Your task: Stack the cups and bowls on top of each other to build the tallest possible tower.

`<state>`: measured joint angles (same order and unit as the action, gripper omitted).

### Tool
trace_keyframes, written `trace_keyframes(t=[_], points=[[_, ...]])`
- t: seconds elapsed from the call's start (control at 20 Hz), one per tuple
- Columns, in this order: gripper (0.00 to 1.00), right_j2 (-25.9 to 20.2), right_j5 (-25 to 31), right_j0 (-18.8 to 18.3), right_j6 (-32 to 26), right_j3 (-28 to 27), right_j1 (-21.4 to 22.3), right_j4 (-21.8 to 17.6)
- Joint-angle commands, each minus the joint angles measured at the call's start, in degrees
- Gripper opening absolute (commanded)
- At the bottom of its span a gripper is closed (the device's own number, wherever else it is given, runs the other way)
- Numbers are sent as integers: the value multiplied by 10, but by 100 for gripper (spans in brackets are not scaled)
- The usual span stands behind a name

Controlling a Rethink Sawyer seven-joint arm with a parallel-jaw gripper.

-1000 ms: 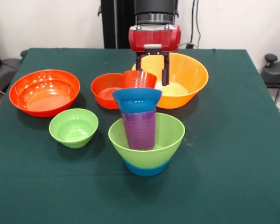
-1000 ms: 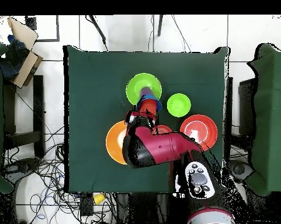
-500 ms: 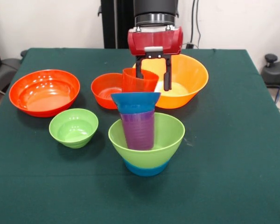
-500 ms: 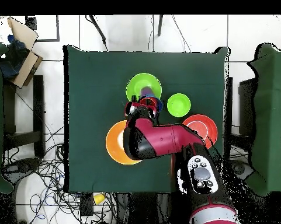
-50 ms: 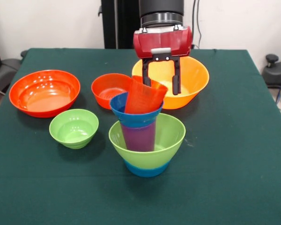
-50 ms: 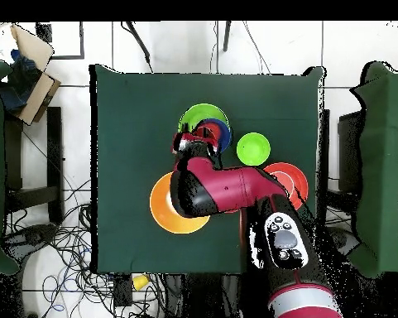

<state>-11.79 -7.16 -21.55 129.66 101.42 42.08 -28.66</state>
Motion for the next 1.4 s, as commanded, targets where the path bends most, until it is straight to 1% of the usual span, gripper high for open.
trace_keyframes(t=[0.05, 0.3, 0.45, 0.55, 0.65, 0.7, 0.8, 1.0, 1.4], points=[[100, -71, 99, -16, -6, -45, -36, 8], [100, -56, 109, -2, 2, -56, -40, 17], [100, -61, 116, -7, -1, -55, -41, 16], [100, -59, 133, -6, -1, -55, -40, 22], [100, -47, 165, 0, -5, -58, -35, 31], [100, -53, 191, -6, -13, -54, -31, 37], [100, -60, 211, -17, -25, -48, -26, 41], [100, -72, 219, -32, -36, -33, -17, 38], [100, -75, 217, -35, -23, -17, -8, 26]])
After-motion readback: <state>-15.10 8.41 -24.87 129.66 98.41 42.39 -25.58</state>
